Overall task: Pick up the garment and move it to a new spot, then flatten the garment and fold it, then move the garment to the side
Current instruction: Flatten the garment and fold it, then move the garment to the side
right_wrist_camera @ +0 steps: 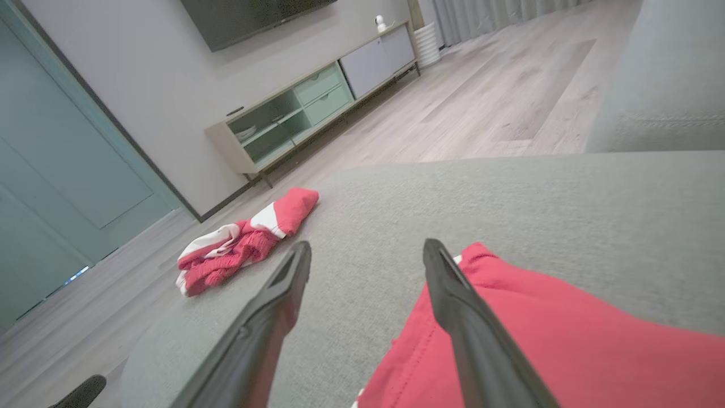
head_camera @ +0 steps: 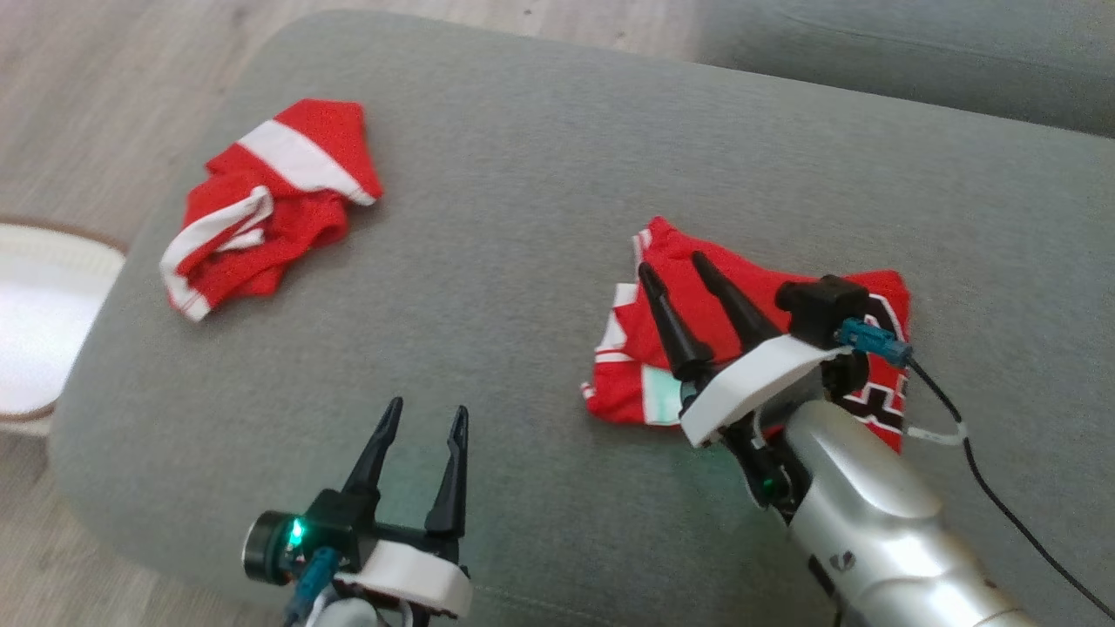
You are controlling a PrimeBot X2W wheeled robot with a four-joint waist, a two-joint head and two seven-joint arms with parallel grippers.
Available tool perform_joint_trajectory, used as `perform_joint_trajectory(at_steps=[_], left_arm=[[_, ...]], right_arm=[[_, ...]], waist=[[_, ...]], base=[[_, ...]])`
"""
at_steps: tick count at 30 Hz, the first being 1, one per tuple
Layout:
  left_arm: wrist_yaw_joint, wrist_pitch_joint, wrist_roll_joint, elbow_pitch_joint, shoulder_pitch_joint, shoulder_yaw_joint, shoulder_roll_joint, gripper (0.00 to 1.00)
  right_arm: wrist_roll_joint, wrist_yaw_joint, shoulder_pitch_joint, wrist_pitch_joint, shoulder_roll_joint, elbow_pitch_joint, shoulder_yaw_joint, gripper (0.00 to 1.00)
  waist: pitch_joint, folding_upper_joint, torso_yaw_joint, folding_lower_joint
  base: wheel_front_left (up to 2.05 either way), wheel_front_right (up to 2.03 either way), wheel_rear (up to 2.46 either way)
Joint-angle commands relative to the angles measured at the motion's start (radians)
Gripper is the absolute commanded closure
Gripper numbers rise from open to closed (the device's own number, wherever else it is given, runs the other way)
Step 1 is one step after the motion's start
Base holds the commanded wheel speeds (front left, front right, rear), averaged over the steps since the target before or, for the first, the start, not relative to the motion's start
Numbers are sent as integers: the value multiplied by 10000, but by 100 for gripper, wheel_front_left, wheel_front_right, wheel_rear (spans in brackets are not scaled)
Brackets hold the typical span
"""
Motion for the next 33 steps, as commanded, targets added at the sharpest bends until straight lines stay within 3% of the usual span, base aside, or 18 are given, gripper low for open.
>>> perform_joint_trajectory(at_steps=[1, 5, 10, 17, 24, 33], left_arm=[[83, -53, 33, -294, -299, 370, 9, 0], [232, -53, 224, -382, -256, 792, 9, 0], [381, -53, 575, -507, -159, 1329, 9, 0], [456, -53, 884, -604, 242, 2012, 9, 0], [450, -53, 1019, -612, 810, 2362, 9, 0], [396, -53, 1152, -604, 1297, 2535, 8, 0]], right_arm=[[-28, 65, -397, -177, 94, -173, 19, 0], [-981, 65, -362, -341, 35, 297, -968, 0], [-2720, 65, 643, -352, -124, -397, -3205, 0], [-4473, 65, 2327, -354, -22, -1342, -5017, 0], [-5195, 65, 3407, -355, 82, -1812, -5346, 0], [-4947, 65, 3952, -355, 93, -1946, -5069, 0]], waist=[[-85, 0, -346, 1], [-206, 0, -1130, 1], [-377, 0, -2024, 1], [-638, 0, -2775, 1], [-1011, 0, -2978, 1], [-1306, 0, -3025, 1]], base=[[0, 0, 0], [0, 0, 0], [0, 0, 0], [0, 0, 0], [0, 0, 0], [0, 0, 0]])
